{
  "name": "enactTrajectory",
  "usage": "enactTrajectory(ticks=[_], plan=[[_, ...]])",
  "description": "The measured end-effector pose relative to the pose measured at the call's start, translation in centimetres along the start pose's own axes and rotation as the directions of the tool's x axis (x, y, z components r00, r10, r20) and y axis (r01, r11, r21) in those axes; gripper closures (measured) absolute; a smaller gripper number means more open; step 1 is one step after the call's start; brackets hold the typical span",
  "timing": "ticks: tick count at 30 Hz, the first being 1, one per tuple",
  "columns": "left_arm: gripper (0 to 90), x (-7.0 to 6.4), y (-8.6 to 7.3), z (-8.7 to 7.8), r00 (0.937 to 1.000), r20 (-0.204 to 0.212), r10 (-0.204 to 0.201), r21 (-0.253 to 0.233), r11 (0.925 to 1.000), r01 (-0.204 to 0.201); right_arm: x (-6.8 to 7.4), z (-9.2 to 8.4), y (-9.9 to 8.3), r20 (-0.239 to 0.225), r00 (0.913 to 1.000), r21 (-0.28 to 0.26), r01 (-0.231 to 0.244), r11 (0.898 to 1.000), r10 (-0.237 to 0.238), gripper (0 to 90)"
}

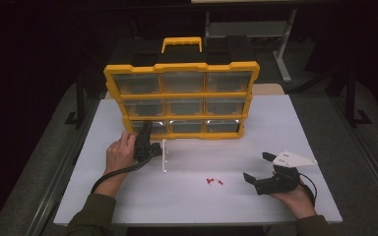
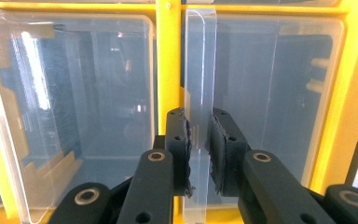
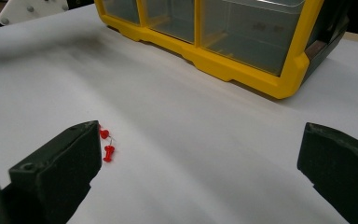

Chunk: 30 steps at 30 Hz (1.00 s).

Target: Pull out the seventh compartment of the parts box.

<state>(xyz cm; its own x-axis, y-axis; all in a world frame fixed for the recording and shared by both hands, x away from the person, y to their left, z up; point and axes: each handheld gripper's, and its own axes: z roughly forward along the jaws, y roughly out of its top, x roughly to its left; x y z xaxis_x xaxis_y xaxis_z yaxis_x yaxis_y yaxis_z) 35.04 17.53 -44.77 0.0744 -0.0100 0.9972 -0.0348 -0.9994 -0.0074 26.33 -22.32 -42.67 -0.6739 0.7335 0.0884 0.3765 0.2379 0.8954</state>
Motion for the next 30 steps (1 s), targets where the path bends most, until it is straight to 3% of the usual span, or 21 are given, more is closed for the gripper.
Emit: enactTrajectory(ticks=[30], plan=[[78.9, 0.0, 0.2, -1.3, 1.0000, 0.007, 0.003, 0.007, 1.0000, -0.004, 0.0, -0.1, -0.1, 0.003, 1.0000, -0.005, 0.002, 1.000, -0.002, 0.0]])
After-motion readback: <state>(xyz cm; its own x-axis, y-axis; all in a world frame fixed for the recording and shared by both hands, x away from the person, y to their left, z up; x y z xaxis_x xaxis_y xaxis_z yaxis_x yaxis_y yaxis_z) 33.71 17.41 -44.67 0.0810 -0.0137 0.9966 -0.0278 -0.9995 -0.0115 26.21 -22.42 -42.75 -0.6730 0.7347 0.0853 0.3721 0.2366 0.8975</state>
